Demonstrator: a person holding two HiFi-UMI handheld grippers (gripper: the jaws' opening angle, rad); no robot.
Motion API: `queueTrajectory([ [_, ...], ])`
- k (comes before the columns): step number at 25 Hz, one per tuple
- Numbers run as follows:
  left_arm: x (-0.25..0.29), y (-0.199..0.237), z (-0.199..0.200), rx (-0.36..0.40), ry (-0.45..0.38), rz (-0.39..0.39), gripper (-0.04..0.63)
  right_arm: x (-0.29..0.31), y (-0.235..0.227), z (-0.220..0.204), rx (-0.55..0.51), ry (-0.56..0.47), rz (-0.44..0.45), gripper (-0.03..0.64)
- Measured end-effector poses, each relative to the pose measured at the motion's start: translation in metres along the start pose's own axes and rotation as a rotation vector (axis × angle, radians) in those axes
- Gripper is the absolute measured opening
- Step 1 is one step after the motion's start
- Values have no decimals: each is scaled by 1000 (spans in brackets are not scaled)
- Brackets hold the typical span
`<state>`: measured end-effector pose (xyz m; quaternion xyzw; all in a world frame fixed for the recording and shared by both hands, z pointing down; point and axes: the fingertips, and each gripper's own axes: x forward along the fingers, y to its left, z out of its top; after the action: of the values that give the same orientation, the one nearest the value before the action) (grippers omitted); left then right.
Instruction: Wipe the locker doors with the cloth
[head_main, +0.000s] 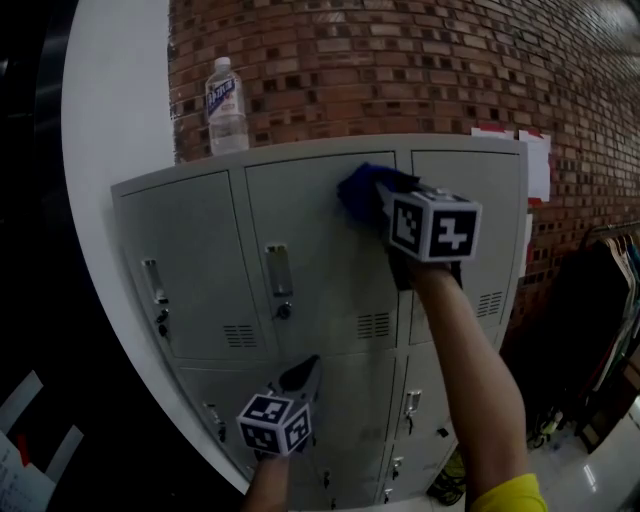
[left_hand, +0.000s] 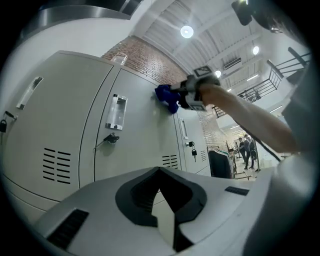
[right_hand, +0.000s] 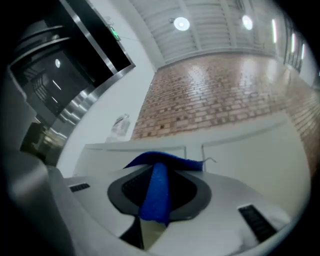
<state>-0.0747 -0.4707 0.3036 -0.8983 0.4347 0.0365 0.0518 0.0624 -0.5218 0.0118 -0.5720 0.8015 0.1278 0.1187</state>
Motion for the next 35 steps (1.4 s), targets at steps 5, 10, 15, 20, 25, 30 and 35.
queueTrajectory([
  [5, -2, -2, -2, -6, 1, -2, -2, 26, -27, 51, -28, 63, -57, 95],
  [10, -3, 1, -1, -13, -14, 13, -2, 0, -19, -23, -33, 83, -61, 97],
  [15, 1, 6, -16, -34, 9, 21, -2, -70, -12, -239, 41, 192, -50, 97],
  [20, 3, 12, -33, -49, 28, 42, -2, -114, 6, -370, 121, 284, -38, 98],
  [25, -1, 18, -36, -50, 17, 64, -2, -125, 19, -279, 119, 160, -15, 95],
  [30, -41, 15, -35, -33, -15, 87, -2, -202, 63, -234, 135, 75, 28, 95],
  [35, -94, -2, -52, -99, -16, 94, -2, -265, 75, -281, 130, 158, -10, 96],
])
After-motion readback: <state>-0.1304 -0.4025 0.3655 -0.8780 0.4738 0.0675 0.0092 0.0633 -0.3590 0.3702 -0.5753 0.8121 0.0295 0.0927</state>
